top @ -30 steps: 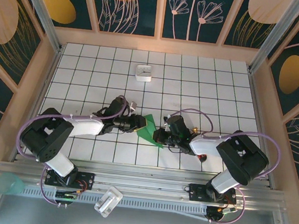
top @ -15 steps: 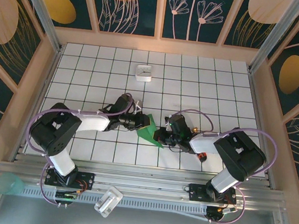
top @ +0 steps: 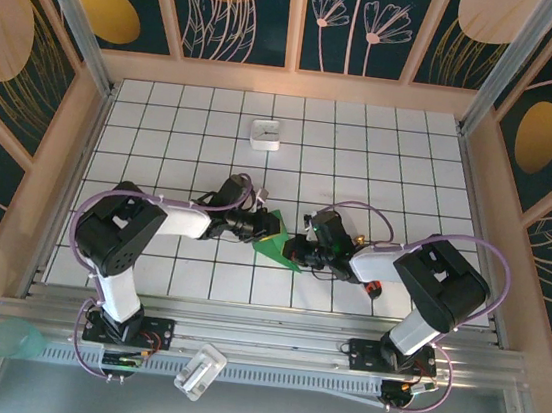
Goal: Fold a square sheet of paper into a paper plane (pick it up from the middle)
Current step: Fourth fold the wing at the center of the table.
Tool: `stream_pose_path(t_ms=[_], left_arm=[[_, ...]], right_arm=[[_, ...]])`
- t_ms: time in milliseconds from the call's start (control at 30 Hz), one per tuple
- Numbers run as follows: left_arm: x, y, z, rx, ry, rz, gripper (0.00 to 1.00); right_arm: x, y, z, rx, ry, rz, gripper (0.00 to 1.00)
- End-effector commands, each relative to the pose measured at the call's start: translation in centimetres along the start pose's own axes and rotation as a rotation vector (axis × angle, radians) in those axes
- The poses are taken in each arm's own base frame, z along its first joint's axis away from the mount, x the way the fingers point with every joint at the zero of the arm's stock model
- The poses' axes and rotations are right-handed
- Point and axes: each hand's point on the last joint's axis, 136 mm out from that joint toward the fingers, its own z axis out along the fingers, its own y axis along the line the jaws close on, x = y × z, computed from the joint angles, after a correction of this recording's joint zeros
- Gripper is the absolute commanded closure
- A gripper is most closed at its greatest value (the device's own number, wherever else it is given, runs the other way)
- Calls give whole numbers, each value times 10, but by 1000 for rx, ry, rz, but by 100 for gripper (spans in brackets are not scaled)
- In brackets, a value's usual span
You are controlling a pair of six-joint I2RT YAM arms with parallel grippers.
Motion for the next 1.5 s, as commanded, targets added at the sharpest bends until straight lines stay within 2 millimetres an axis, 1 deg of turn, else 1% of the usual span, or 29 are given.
stream_pose_path(t_ms=[0,267,467,633,967,1167,1367,1467], left_arm=[[-7,-5,5,17,-14,24,80],[-10,12,11,-36,-22,26,81],[-13,20,8,-64,-38,26,81],[-13,29,5,-86,-44,18,82],[-12,41,3,-127,-53,26,83],[-11,46,1,-140,-59,25,83],[-11,51,0,-152,-61,24,84],[-12,48,0,-146,-63,27,84]], right_arm=[[-1,-7,3,23,6,19,99],[0,-9,2,28,8,18,98],[0,-10,2,32,8,19,97],[1,-11,1,35,7,21,94],[-3,-4,-3,12,-6,15,88],[-4,-3,-5,4,-12,15,86],[-5,-3,-6,5,-16,18,86],[-5,-7,-4,19,-11,24,89]])
